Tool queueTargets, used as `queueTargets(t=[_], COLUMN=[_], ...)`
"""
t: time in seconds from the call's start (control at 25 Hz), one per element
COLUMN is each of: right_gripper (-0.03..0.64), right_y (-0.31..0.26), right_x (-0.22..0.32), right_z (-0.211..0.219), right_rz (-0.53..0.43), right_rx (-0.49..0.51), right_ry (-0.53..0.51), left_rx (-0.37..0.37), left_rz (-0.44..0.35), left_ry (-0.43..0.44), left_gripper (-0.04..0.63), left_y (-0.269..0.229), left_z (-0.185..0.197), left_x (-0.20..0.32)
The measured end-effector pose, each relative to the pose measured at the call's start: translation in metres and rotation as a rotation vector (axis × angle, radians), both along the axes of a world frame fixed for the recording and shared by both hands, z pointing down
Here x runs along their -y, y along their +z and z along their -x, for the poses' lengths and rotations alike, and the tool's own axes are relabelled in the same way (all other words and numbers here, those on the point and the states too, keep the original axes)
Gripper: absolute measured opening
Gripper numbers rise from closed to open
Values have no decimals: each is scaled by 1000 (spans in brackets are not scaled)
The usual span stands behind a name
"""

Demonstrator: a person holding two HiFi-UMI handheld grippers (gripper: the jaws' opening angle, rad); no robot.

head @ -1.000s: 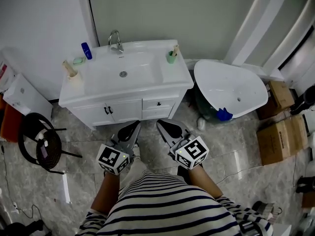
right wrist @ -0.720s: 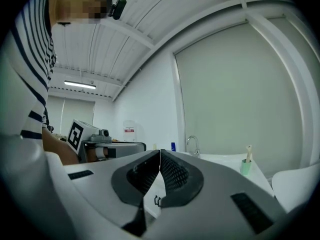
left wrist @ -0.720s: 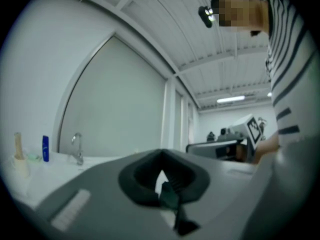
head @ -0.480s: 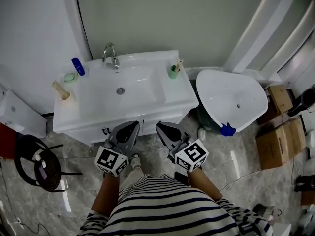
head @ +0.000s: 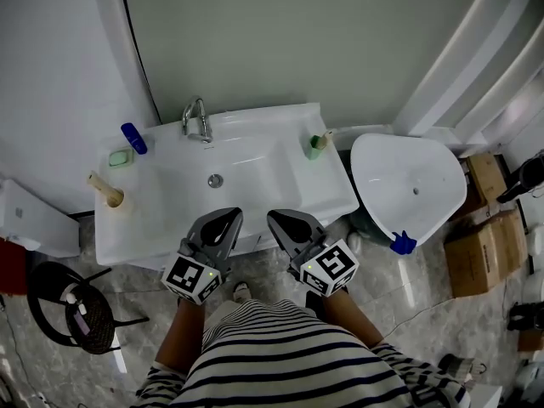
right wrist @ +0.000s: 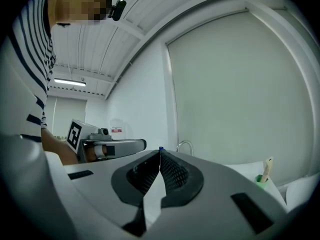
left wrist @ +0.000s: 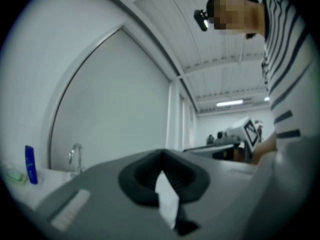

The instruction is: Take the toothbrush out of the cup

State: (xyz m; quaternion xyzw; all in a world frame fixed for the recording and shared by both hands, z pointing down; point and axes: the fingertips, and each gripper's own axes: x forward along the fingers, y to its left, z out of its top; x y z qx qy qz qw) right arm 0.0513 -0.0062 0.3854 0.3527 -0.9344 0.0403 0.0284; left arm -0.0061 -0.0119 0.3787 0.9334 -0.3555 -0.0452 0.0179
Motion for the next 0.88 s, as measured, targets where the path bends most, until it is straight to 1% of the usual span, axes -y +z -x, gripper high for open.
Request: queueTargets(t=[0.16,0.36,0.52,0.88], right_gripper=[7,8,8,8], right_y=[3,12,9,2], right_x=[20,33,48,76], right_z=[6,8,7,3], right_rz=[9,35,35,24], right_rx=[-3,-11,-13,-29], right_ry=[17,4,-14,-78], left_rx=[-6,-8,-14,1], left_rz=[0,26,25,15], left_ry=[10,23,16,-14], left_gripper=[6,6,6,6], left_y=[0,8,6,-4], left_z=[6,3,-1,-14], left_x=[22,30,42,66])
